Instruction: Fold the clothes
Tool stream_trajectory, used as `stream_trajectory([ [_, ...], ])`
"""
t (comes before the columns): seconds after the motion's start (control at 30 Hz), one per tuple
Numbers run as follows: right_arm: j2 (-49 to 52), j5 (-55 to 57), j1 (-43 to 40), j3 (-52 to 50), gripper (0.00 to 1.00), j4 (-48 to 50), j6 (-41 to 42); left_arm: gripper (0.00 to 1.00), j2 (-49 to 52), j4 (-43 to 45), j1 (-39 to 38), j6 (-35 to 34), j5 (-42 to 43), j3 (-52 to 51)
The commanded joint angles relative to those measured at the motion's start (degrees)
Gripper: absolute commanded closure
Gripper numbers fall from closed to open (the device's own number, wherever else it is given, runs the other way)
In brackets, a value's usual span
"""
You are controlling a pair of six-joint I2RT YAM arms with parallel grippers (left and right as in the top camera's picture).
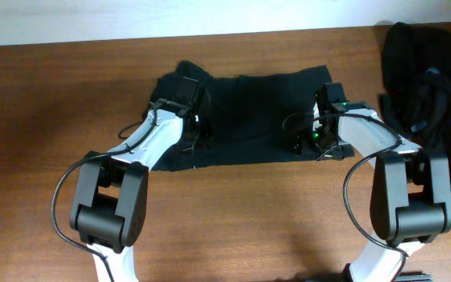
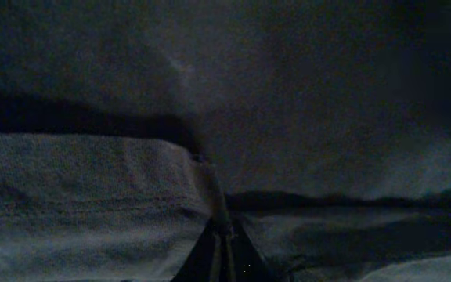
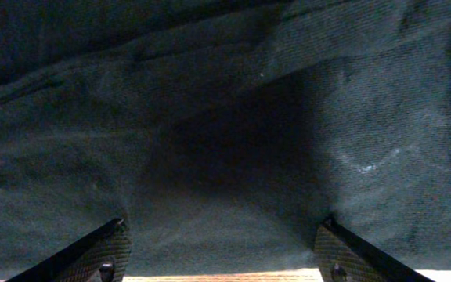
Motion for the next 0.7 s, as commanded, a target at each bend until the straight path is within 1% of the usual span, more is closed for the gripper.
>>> stream_trajectory([
  [0.0, 1.36, 0.52, -0.39, -1.68, 0.2, -0.68, 0.11, 0.97, 0.42, 1.38, -0.11, -0.2, 0.59, 0.17],
  [0.3, 1.36, 0.52, -0.39, -1.68, 0.2, -0.72, 0.11, 0.98, 0.42, 2.34, -0.11, -0.15, 0.26, 3.39],
  [0.5, 1.36, 0.55, -0.39, -1.68, 0.2, -0.72, 0.11, 0.98, 0.42, 2.58, -0.11, 0.04, -3.3, 4.85],
  [0.67, 1.36, 0.52, -0.39, -1.68, 0.2, -0.72, 0.11, 0.96, 0.44, 4.59, -0.13, 2.51, -4.33, 4.85],
])
